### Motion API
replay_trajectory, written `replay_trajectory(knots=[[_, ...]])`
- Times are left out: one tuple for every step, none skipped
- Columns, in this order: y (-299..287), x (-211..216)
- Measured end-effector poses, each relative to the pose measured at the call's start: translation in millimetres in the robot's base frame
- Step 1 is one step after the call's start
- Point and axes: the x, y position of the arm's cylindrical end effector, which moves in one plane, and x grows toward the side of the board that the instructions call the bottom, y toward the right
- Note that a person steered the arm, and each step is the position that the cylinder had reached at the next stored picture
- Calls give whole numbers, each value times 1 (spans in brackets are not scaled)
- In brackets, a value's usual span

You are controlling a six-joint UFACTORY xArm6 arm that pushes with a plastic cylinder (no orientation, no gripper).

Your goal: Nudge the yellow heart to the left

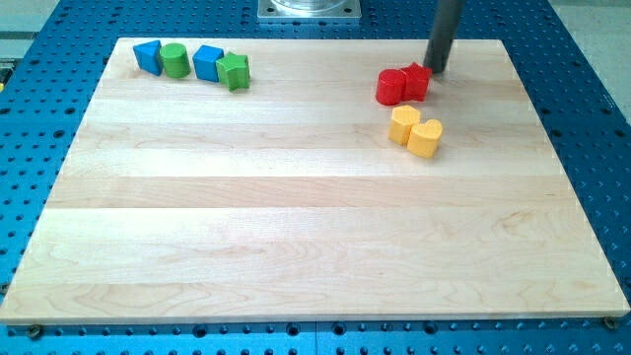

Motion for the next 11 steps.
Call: replay_trajectory(knots=[[5,82],[-2,103],[-11,145],[-11,152],[-20,150],[-39,150],[-51,145],[-60,144],[-52,135],[-50,120],[12,113]])
